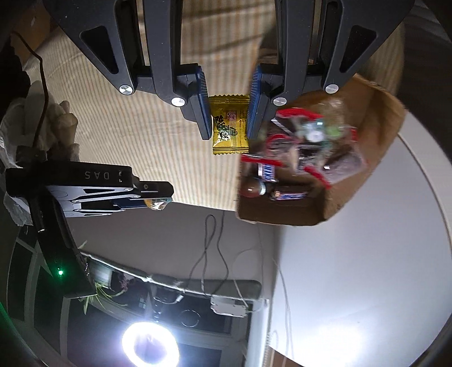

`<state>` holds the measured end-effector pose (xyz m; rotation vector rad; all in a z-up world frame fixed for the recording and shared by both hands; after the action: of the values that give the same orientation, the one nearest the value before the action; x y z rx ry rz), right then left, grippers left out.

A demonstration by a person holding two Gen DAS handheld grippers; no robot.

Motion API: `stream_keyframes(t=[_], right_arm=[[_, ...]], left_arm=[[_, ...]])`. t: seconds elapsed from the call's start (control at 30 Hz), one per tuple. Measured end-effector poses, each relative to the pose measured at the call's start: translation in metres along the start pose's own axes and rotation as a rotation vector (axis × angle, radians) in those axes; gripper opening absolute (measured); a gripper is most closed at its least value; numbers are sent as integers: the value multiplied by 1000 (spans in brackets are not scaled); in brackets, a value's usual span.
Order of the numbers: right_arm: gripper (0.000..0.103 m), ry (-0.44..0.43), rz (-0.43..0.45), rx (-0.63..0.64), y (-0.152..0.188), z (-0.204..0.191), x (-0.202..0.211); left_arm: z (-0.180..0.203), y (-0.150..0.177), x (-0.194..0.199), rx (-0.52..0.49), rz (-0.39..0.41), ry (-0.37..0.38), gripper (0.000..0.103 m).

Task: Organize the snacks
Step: 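Carry the yellow packet and jelly cup over the box with both tools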

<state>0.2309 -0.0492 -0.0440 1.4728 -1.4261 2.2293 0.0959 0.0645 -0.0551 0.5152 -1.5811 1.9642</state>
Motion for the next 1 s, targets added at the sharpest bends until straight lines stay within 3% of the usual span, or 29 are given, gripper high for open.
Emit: stream_keyframes(t=[0.57, 1.0], right_arm=[[39, -52, -8, 45, -43, -66, -33], [39, -74, -34, 33, -62, -84, -59]], left_arm=[[-64, -4, 26, 52, 56, -65, 23], [-86, -5, 26, 73, 60, -80, 23]])
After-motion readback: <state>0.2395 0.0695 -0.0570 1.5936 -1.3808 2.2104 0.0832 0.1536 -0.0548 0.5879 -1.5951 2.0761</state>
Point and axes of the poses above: each gripper's, at about its wrist camera, not at the fingertips, and x roughly against the way its jaws point, z to its right, y to its underside, the point moved 3 cm from there along -x, roughly the way its jaws point, and after that the axes turned 8 degrees about y, right-handed, at the moved point
